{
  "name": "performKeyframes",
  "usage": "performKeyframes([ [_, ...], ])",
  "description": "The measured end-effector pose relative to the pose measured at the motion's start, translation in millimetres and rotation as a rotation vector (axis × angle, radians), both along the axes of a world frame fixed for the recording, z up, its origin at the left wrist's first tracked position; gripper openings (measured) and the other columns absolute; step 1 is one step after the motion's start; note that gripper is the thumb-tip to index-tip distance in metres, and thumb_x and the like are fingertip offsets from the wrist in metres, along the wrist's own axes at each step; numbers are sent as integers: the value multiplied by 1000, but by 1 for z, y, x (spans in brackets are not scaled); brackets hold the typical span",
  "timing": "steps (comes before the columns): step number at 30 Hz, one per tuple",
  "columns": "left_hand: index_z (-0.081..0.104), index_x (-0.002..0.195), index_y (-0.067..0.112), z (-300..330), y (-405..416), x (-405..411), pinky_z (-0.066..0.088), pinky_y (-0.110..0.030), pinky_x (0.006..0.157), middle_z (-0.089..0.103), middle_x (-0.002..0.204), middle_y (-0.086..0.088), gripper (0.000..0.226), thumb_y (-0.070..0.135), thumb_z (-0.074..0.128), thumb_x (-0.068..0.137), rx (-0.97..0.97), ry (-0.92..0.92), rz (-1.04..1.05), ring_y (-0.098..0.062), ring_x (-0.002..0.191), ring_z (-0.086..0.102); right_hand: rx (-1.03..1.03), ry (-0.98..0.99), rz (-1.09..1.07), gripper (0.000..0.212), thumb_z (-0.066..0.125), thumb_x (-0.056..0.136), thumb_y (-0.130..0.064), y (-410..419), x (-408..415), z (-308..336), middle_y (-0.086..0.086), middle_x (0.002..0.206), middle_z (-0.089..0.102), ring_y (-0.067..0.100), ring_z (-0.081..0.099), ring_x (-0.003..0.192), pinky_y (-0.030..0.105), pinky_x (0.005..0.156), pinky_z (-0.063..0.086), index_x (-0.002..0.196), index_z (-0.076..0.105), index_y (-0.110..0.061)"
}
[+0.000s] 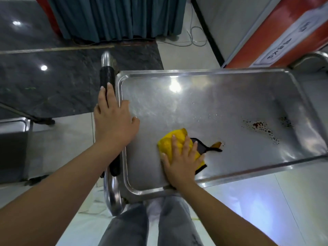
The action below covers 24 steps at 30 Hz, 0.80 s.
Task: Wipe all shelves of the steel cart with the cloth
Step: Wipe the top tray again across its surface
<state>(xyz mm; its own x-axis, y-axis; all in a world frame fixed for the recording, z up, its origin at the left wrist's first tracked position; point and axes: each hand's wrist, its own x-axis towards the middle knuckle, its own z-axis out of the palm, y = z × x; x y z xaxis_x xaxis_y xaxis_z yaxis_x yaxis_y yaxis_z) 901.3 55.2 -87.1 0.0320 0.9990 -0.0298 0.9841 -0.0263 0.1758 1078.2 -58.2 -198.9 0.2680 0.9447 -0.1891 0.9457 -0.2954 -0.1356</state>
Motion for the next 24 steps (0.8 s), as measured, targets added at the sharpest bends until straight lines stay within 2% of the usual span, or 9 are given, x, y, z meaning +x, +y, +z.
performKeyframes([
  [2,55,118,16,-1,0,-1,21,-52,111,0,159,-18,39,38,56,85,10,25,-2,-34,146,-3,22,0,91,72,38,86,-65,11,-31,-4,16,158,21,48,19,141,76,102,8,150,23,-35],
  [4,57,115,14,-3,1,-2,20,-53,111,4,159,-20,38,36,57,83,33,53,-6,-36,145,1,34,-13,283,70,35,87,-66,18,-43,-4,14,159,18,47,19,142,75,103,6,150,23,-37],
  [6,59,115,11,-5,1,-2,15,-55,113,11,157,-22,40,33,58,81,81,112,-50,-37,145,6,66,-8,453,68,34,88,-67,23,-33,-4,11,160,16,44,20,143,74,104,8,149,23,-39],
  [9,60,117,3,-11,1,0,8,-60,113,28,152,-24,46,29,61,80,135,294,-224,-38,143,19,94,-7,686,67,35,89,-67,23,15,-3,7,160,17,41,22,143,72,104,17,149,22,-41],
  [12,57,126,3,-18,-2,7,-1,-64,113,36,147,-24,58,34,64,77,58,482,-301,-37,140,28,87,-31,747,66,33,90,-67,17,77,-4,6,159,20,40,20,144,70,104,20,149,23,-41],
  [15,47,137,13,-29,-6,31,-5,-69,110,33,152,-17,66,49,53,82,-53,571,-273,-32,142,25,71,-34,705,65,32,90,-67,12,122,-1,6,159,21,39,22,144,69,105,21,149,24,-40],
  [20,22,150,17,-75,-19,90,2,-54,116,18,159,-11,69,55,32,93,-253,286,-157,-25,146,14,38,-12,674,66,32,89,-68,46,129,1,6,160,20,39,23,143,69,107,16,149,25,-42],
  [22,22,151,17,-93,-27,105,8,-51,117,16,159,-11,64,51,23,97,-259,185,-51,-25,146,14,61,-5,624,66,33,88,-67,75,125,0,5,160,20,38,23,143,68,107,15,148,26,-42],
  [24,31,148,12,-107,-35,113,15,-53,115,24,156,-16,64,46,22,95,-182,79,23,-31,144,22,45,-19,574,66,30,89,-67,104,124,0,4,161,13,36,16,145,68,109,9,149,19,-44],
])
